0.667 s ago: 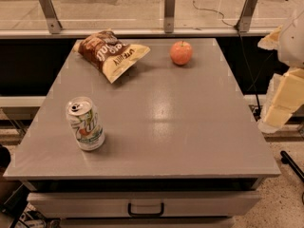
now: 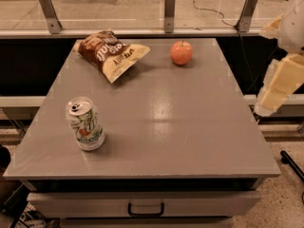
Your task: Move apple near 7up can
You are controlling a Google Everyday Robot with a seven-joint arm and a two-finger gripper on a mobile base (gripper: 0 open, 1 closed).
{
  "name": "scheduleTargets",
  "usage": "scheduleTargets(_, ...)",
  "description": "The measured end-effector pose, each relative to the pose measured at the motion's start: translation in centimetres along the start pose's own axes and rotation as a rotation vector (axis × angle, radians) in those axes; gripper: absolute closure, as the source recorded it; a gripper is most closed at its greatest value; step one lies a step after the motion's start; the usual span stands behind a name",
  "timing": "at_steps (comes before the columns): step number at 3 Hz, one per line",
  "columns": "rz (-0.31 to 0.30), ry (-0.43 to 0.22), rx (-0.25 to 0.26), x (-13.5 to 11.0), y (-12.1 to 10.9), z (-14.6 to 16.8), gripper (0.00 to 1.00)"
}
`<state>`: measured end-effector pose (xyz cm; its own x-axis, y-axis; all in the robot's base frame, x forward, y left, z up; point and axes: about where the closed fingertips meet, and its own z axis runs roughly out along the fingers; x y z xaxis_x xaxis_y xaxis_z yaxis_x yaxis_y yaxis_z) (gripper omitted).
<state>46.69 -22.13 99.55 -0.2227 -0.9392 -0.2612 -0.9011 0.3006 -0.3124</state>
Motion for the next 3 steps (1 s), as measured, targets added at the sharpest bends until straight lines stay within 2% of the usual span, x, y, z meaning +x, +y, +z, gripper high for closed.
scheduleTargets(1, 0.069, -0.083, 0.049, 0.3, -5.5, 1.3, 0.00)
scheduleTargets(2, 0.149, -0.203, 0.088, 0.6, -10.8, 3.4, 0.00)
scheduleTargets(3, 0.241, -0.365, 0.105, 0.4, -13.7, 6.5, 0.00)
